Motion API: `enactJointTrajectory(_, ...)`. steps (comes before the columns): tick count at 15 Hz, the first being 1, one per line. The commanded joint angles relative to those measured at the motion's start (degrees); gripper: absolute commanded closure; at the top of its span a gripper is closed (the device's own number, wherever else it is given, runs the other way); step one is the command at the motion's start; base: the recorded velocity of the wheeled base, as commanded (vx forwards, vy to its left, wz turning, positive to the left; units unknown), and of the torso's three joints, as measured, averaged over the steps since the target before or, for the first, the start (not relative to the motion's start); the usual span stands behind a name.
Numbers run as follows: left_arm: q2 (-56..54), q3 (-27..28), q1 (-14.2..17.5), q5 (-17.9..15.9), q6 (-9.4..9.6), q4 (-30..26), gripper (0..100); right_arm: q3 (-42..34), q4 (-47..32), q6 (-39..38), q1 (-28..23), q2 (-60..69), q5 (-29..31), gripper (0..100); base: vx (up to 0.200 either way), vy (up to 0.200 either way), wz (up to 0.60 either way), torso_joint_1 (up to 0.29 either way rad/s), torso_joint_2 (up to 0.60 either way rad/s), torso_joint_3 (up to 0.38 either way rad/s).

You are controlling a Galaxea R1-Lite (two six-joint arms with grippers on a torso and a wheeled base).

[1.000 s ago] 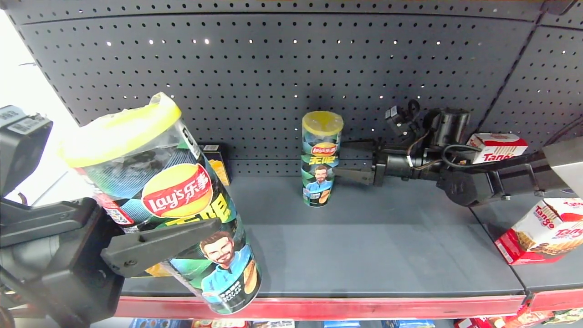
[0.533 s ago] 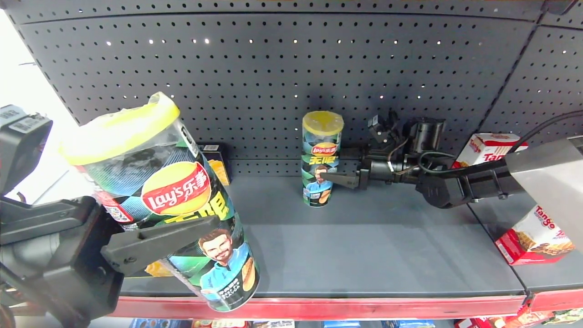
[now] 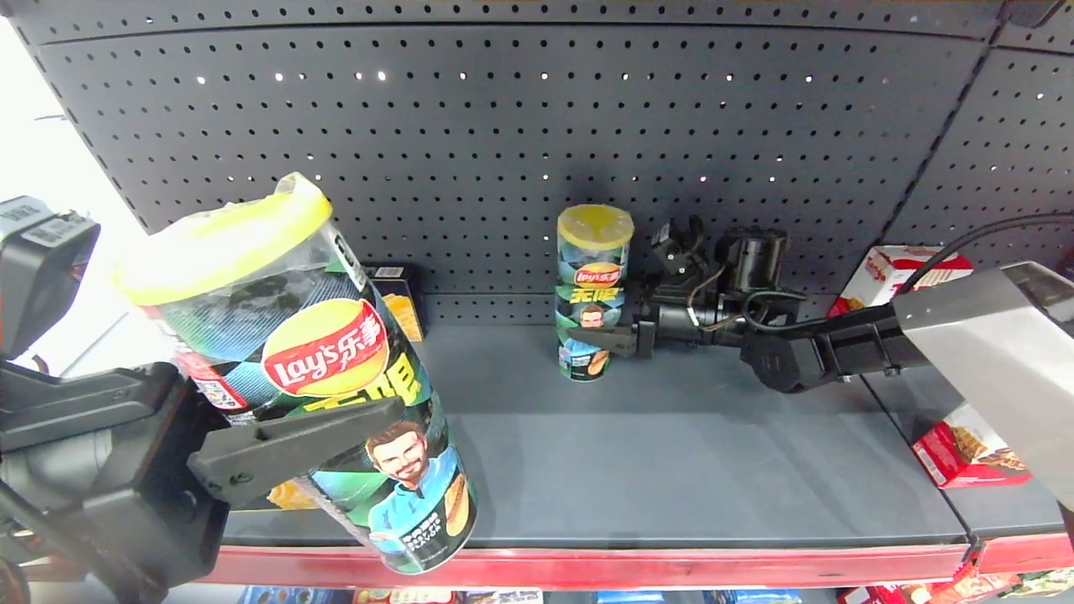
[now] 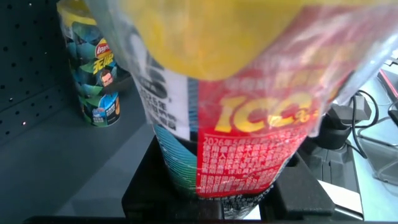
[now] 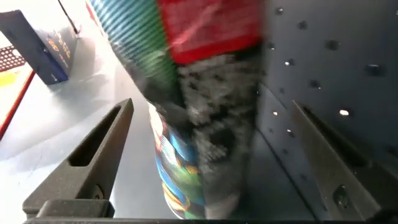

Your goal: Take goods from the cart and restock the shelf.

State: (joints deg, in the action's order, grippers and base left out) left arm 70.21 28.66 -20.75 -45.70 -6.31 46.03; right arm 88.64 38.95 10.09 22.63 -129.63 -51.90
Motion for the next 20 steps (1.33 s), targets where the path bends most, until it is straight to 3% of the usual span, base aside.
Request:
enactJointTrajectory(1, -0.1, 0.0, 0.0, 0.1, -0.01, 0.0, 100, 0.3, 0.3, 0.0, 0.6, -0.9, 0.1, 0, 0.0, 0.0, 0.0, 0.0, 0.0, 0.0)
enactJointTrajectory(4, -0.1, 0.0, 1.4, 0.0, -0.1, 0.0, 100, 1.9, 0.5, 0.0, 1.2, -2.3, 1.1, 0, 0.0, 0.0, 0.0, 0.0, 0.0, 0.0)
enactJointTrajectory(5, -0.1, 0.0, 1.4, 0.0, -0.28, 0.0, 100, 2.2, 0.7, 0.0, 1.2, -2.5, 1.2, 100, 0.0, 0.0, 0.0, 0.0, 0.0, 0.0)
enactJointTrajectory(7, -0.2, 0.0, 1.4, 0.0, -0.28, 0.1, 100, 2.0, 0.7, 0.0, 1.8, -2.4, 3.9, 100, 0.0, 0.0, 0.0, 0.0, 0.0, 0.0)
enactJointTrajectory(14, -0.2, -1.0, 1.5, 0.0, -0.36, 1.0, 100, -1.0, 1.0, -0.2, 2.1, 0.9, 3.7, 100, 0.0, 0.0, 0.0, 0.0, 0.0, 0.0)
enactJointTrajectory(19, -0.2, -1.3, 1.5, 0.0, -0.36, 1.3, 100, -12.4, 4.8, -0.2, 3.2, 9.9, 3.5, 100, 0.0, 0.0, 0.0, 0.0, 0.0, 0.0)
enactJointTrajectory(20, -0.2, -1.3, 1.5, 0.0, -0.36, 1.3, 100, -17.5, 7.8, -0.2, 4.1, 12.7, 3.5, 100, 0.0, 0.0, 0.0, 0.0, 0.0, 0.0)
